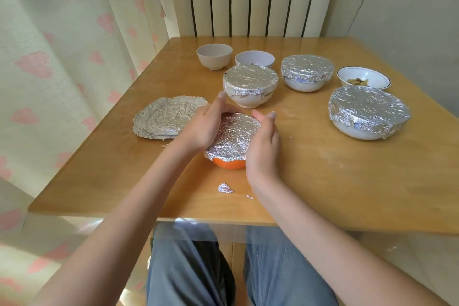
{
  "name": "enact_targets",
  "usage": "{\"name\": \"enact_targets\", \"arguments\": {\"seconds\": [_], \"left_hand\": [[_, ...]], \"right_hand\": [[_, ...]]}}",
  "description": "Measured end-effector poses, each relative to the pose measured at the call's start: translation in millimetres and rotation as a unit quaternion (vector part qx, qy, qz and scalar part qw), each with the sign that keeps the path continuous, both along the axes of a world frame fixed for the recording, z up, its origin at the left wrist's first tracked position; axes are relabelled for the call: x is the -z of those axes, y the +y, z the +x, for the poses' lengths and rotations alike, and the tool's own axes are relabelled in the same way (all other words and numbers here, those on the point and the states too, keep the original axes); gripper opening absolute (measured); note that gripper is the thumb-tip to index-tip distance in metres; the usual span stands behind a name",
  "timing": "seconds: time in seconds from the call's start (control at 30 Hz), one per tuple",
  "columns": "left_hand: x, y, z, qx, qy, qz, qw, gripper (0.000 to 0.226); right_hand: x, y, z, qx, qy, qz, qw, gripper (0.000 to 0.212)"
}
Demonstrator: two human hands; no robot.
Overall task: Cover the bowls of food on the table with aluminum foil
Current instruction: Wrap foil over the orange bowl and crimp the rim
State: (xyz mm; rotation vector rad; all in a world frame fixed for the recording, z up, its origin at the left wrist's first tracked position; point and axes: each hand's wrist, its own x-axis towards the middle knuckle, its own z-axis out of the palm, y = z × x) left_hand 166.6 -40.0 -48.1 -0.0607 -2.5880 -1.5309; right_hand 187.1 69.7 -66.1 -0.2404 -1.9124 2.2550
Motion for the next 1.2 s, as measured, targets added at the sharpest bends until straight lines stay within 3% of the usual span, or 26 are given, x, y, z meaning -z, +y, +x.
{"name": "enact_targets", "arguments": {"seconds": [0.23,0.33,0.4,0.47,0.53,0.67,0.77,0.9,1.2], "left_hand": [[4.5,2.0,11.9,-0.091,0.006,0.011,0.996,0.056],[-8.9,-13.4,22.0,-0.013,-0.012,-0.023,1.000,0.061],[-26.1,-22.9,30.8,0.071,-0.020,-0.080,0.994,0.074],[-43.6,-22.5,34.4,0.159,-0.055,-0.180,0.969,0.088],[-54.3,-12.7,28.2,0.219,-0.098,-0.303,0.922,0.096],[-58.5,11.8,13.1,0.239,-0.155,-0.433,0.855,0.101],[-57.9,18.1,9.1,0.243,-0.175,-0.437,0.848,0.095],[-52.9,16.5,7.1,0.247,-0.171,-0.426,0.854,0.074],[-55.4,17.6,6.5,0.278,-0.175,-0.404,0.854,0.059]], "right_hand": [[-3.2,13.9,-16.4,-0.138,-0.007,-0.006,0.990,0.057],[-1.9,45.1,-23.9,-0.139,0.001,-0.007,0.990,0.048],[-3.9,77.0,-20.8,-0.106,0.050,0.067,0.991,0.029],[-2.1,101.9,-13.7,-0.097,0.088,0.152,0.980,0.019],[0.7,113.5,-5.4,-0.125,0.112,0.205,0.964,0.015],[0.3,111.8,3.9,-0.235,0.168,0.320,0.902,0.013],[0.2,108.9,-4.1,-0.252,0.217,0.390,0.859,0.025],[-5.2,98.6,-14.6,-0.256,0.252,0.435,0.826,0.029],[-10.5,99.4,-33.7,-0.321,0.243,0.377,0.834,0.019]]}}
